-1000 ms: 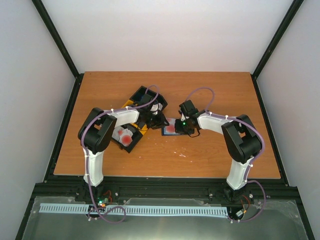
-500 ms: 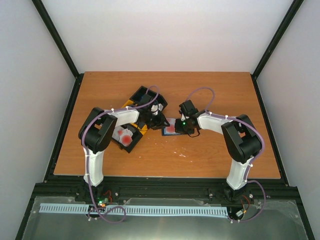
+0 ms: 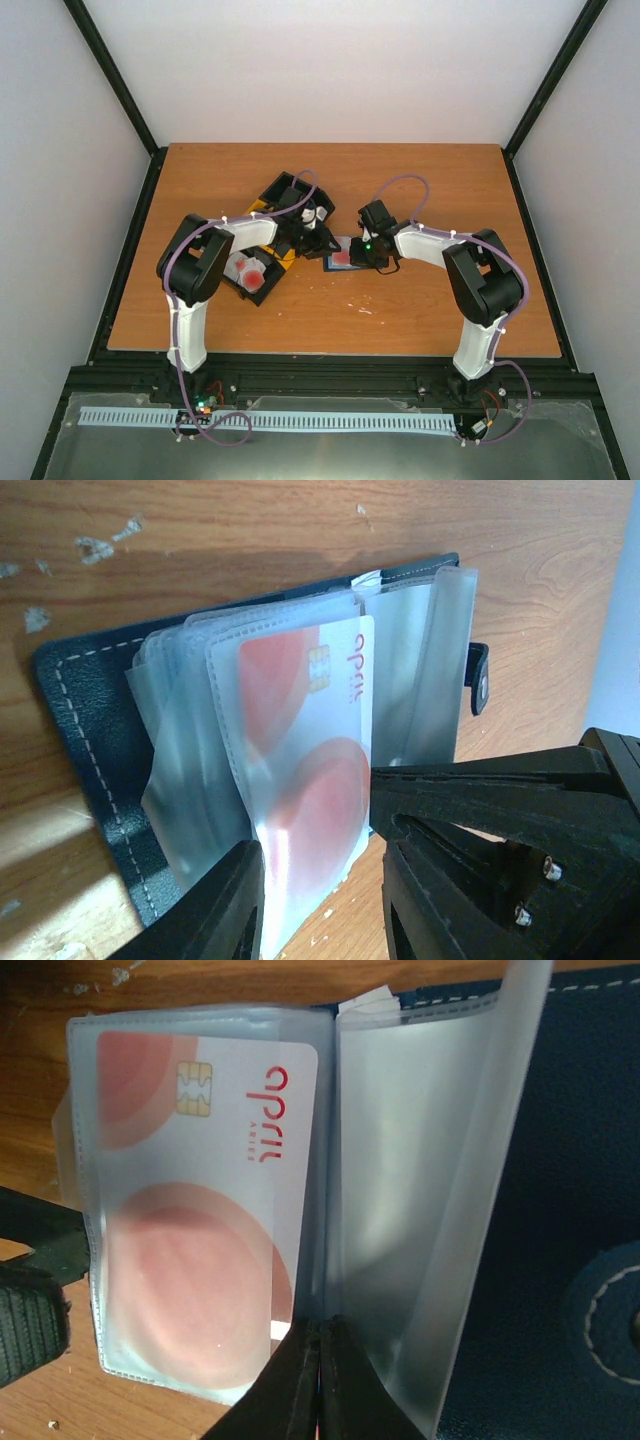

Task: Put the credit cards into the card holder
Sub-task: Turn over the card slot in the card holder.

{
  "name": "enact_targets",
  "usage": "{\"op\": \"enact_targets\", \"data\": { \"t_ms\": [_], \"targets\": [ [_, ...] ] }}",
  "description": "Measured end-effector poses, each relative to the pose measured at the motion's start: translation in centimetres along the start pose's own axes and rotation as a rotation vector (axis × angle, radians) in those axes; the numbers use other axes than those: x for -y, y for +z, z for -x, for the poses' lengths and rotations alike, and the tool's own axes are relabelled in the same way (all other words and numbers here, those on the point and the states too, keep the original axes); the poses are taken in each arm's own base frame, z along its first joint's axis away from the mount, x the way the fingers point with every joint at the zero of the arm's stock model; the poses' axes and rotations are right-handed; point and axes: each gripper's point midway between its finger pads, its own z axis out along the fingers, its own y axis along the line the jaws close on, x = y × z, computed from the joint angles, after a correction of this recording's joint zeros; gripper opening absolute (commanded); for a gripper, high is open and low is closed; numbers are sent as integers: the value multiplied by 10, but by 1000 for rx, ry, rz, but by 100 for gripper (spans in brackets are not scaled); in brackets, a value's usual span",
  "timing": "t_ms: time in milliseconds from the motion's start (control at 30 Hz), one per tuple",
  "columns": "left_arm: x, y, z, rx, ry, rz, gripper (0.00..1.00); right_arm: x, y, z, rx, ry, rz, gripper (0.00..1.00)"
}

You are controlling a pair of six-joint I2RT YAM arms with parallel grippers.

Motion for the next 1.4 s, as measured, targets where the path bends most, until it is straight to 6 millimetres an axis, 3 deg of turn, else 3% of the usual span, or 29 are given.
{"op": "enact_targets", "data": {
  "t_ms": [467,600,1200,1400],
  "targets": [
    [-15,3,5,27,-29,82,36,-1,1,0,1,-1,3,3],
    [-15,2,6,29,-29,87,31,-1,1,1,1,-1,5,3],
    [2,2,2,-29,-17,-62,31,-2,1,1,2,7,12,4],
    [19,3,-11,-102,-59,-150,32,-5,2,0,1,4,30,4]
  ]
}}
